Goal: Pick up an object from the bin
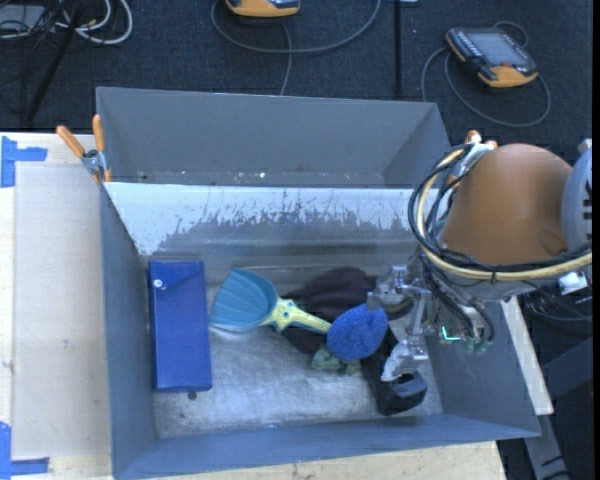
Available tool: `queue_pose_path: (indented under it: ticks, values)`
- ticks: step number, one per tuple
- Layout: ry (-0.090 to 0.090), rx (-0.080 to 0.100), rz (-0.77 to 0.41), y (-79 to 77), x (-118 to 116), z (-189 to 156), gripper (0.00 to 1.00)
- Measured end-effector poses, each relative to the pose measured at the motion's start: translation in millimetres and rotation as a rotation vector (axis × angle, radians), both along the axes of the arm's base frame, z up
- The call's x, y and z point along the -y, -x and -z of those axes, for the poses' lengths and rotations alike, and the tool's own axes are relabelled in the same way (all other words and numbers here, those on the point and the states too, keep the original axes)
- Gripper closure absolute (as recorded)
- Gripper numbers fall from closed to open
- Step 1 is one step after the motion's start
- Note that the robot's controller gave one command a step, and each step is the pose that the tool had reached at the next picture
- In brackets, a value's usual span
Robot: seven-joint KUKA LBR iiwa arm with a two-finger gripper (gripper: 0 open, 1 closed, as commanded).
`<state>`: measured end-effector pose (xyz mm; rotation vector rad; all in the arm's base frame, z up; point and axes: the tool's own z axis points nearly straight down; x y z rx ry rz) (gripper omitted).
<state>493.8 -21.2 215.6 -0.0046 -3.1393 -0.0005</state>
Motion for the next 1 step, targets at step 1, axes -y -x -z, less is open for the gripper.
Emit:
queue_pose_path:
  ticks: [1]
  values:
    - [0.000,0.000,-0.002,-0.1,-0.3,-0.1,1.00]
